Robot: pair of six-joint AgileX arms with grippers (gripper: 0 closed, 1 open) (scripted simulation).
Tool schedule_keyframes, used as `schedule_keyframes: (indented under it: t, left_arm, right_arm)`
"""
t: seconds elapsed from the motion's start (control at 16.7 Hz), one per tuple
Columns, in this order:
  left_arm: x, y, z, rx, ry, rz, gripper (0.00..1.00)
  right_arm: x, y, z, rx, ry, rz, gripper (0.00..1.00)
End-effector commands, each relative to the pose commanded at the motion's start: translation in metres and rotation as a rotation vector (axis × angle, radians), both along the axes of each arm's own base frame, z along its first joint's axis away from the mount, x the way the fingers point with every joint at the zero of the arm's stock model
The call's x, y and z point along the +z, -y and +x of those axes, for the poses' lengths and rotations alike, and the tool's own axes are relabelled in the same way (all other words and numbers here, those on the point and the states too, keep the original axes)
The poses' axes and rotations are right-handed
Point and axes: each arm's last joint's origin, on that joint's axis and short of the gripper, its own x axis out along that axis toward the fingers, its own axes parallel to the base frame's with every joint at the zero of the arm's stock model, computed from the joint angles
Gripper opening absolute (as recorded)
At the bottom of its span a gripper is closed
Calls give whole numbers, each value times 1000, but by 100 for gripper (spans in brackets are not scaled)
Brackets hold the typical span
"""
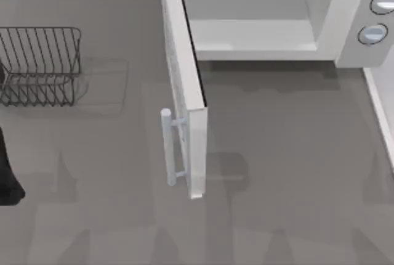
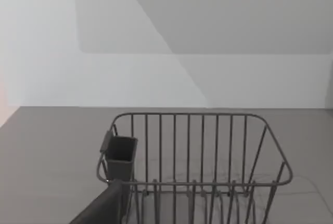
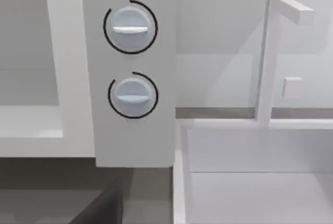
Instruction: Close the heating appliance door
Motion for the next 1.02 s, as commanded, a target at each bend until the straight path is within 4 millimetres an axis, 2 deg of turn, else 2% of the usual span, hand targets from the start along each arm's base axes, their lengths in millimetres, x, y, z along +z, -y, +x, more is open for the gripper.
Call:
schedule_keyframes:
  t: [0.24,0.42,0.72,1.02]
  left_arm:
    - [5,2,0,-22,-26,28,100]
    - [27,7,2,-102,-119,131,100]
    - [97,21,25,-328,-326,386,100]
    - [170,49,82,-649,-527,612,100]
  right_arm:
    - [0,0,0,0,0,0,100]
    - [0,0,0,0,0,0,100]
    - [0,0,0,0,0,0,100]
    - [0,0,0,0,0,0,100]
